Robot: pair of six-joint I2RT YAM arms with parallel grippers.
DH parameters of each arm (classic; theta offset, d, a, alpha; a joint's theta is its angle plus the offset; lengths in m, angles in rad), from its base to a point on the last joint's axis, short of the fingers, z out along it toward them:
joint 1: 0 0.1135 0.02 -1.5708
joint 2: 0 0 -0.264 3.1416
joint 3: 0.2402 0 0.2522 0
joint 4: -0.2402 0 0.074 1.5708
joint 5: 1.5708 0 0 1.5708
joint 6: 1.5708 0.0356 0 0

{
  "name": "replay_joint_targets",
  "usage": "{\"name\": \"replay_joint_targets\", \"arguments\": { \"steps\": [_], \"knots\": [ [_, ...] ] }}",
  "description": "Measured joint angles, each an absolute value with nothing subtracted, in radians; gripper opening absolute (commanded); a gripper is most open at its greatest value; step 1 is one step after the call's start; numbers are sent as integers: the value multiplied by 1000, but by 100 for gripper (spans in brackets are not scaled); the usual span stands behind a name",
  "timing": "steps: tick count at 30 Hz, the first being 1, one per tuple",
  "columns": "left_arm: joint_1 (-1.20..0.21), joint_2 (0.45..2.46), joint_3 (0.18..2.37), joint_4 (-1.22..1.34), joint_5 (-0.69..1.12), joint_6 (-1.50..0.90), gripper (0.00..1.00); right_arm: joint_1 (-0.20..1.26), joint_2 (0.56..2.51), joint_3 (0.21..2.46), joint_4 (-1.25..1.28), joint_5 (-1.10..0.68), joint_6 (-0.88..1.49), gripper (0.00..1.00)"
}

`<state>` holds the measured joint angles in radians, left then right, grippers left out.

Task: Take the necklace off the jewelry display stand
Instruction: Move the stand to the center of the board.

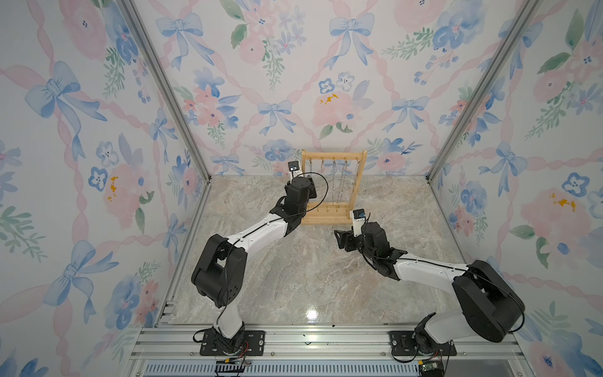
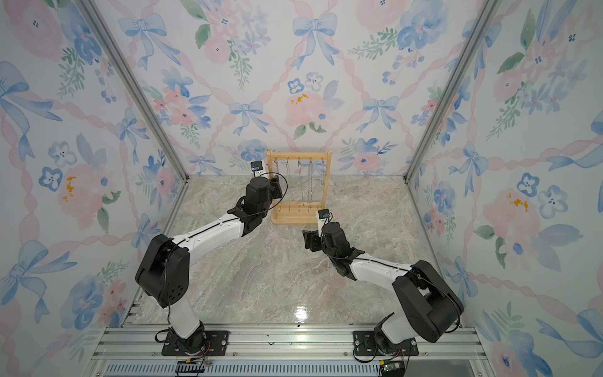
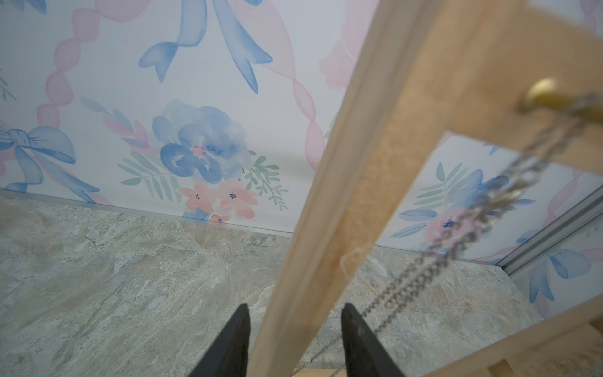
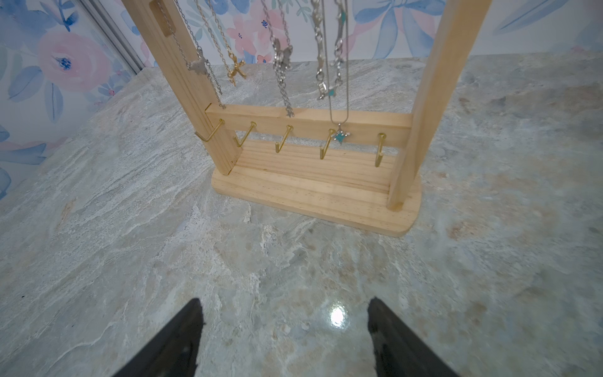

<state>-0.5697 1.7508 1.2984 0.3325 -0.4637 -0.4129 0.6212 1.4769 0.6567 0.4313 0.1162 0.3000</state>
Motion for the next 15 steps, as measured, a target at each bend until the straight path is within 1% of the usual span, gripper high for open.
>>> {"name": "replay_joint_targets", "arguments": {
  "steps": [6, 12, 13, 15],
  "knots": [
    [-570, 1681, 1257, 331, -451, -386, 60, 622, 1477, 657, 431, 116, 299, 81],
    [-576, 1599, 1189, 315, -436, -360, 76, 624, 1472, 656, 432, 116, 299, 81],
    [-579, 1578, 1174, 311, -434, -351, 79, 624, 1467, 653, 432, 117, 299, 81],
    [-583, 1536, 1151, 295, -426, -331, 97, 625, 1458, 648, 435, 117, 299, 81]
  ]
}}
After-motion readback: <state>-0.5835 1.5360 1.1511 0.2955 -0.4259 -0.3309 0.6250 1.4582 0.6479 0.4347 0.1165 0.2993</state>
